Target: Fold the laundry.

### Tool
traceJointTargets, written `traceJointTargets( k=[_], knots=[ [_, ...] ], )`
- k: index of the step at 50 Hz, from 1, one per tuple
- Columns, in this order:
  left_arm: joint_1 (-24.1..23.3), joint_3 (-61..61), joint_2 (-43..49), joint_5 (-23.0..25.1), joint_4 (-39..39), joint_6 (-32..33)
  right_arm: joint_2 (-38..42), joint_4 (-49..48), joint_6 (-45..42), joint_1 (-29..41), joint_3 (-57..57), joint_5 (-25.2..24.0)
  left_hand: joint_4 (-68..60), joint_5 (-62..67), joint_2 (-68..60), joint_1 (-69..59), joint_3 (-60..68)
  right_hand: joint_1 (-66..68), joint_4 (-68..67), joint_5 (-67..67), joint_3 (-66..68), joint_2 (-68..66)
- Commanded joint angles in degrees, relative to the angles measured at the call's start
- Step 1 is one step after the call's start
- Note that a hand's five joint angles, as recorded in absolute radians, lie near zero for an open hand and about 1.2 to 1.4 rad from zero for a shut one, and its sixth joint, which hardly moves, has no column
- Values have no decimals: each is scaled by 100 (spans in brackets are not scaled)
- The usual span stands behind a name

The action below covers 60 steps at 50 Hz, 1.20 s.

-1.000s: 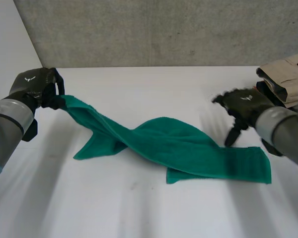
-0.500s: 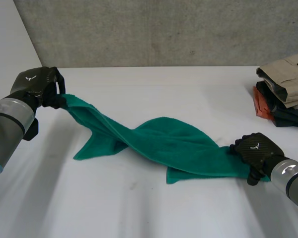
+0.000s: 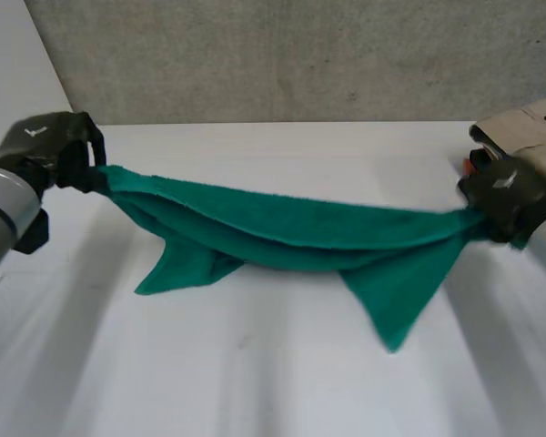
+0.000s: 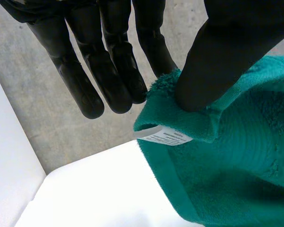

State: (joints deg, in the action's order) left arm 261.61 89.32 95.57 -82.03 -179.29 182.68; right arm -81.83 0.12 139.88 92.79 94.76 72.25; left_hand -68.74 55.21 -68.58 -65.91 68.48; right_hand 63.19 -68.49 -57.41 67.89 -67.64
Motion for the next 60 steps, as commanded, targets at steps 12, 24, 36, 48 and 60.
traceJointTargets(
  k=[12,24,36,48,60],
  knots=[
    [311,-1250,-15,363,2627,689,1307,4927,-821,-148,-3992,-484,-1126,1479,-1142,-1409,1152,1681,-1151,-1259,1211,-1236],
    [101,-3355,2315,11,952,963,2978,2570,-139,643,-5360,736,-1126,1479,-1142,-1409,1152,1681,-1151,-1259,1211,-1236],
    [-58,-4187,2326,-297,-2550,233,2074,-3245,1665,872,-4221,747,-1126,1479,-1142,-1409,1152,1681,-1151,-1259,1211,-1236],
    [48,-2395,2141,-235,-1996,277,2733,-1102,1534,960,-4133,509,-1126,1479,-1142,-1409,1152,1681,-1151,-1259,1211,-1236],
    [-23,-381,2194,-235,-2514,575,3454,-258,1252,1180,-2709,527,-1126,1479,-1142,-1409,1152,687,-157,-265,217,-242]
  ],
)
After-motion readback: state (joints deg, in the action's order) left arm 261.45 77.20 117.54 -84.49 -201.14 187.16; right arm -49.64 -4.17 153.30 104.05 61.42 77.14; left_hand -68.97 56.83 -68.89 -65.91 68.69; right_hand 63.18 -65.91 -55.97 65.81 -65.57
